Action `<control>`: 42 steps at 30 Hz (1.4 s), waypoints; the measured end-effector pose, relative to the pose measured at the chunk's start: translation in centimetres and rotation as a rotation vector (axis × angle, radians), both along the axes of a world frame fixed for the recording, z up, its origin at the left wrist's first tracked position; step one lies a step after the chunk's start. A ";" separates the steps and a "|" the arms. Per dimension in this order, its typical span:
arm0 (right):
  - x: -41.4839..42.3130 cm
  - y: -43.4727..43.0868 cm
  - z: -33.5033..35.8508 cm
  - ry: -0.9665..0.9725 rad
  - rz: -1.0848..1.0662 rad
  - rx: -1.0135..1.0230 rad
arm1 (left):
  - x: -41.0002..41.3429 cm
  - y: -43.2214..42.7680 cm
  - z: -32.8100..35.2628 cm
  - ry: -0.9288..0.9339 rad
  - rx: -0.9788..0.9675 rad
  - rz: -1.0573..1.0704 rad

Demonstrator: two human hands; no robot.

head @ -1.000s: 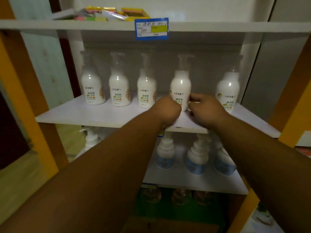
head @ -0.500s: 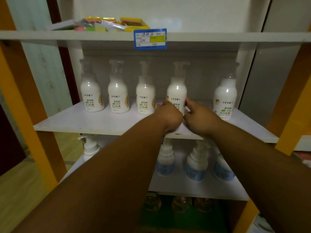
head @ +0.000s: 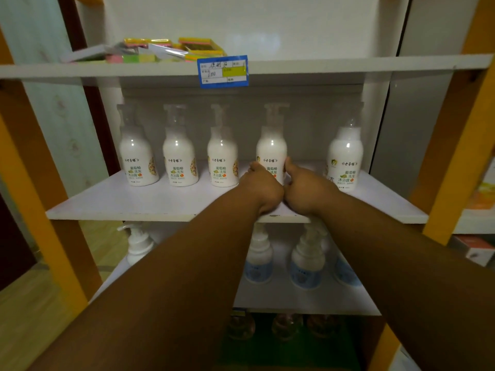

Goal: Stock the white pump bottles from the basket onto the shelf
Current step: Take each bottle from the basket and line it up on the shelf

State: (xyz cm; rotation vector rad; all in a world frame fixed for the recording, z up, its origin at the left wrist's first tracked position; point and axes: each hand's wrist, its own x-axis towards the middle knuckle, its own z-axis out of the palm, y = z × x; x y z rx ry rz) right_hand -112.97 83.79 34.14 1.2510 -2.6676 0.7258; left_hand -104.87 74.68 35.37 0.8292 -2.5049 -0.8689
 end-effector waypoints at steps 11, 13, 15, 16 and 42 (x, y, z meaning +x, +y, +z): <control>1.3 6.5 -0.1 0.319 0.069 -0.587 | 2.5 0.1 -1.7 0.664 0.048 0.132; 0.1 8.2 0.4 0.275 -0.003 -0.655 | 2.4 1.2 -1.8 0.697 0.028 0.057; -1.2 8.9 0.6 0.184 -0.129 -0.661 | 1.6 2.7 -1.7 0.679 -0.037 -0.054; -1.7 8.9 0.6 0.123 -0.195 -0.637 | 1.2 3.6 -1.5 0.644 -0.078 -0.126; -5.4 8.5 -0.3 -0.259 -0.171 -0.545 | -2.9 5.9 -0.1 0.112 0.194 -0.358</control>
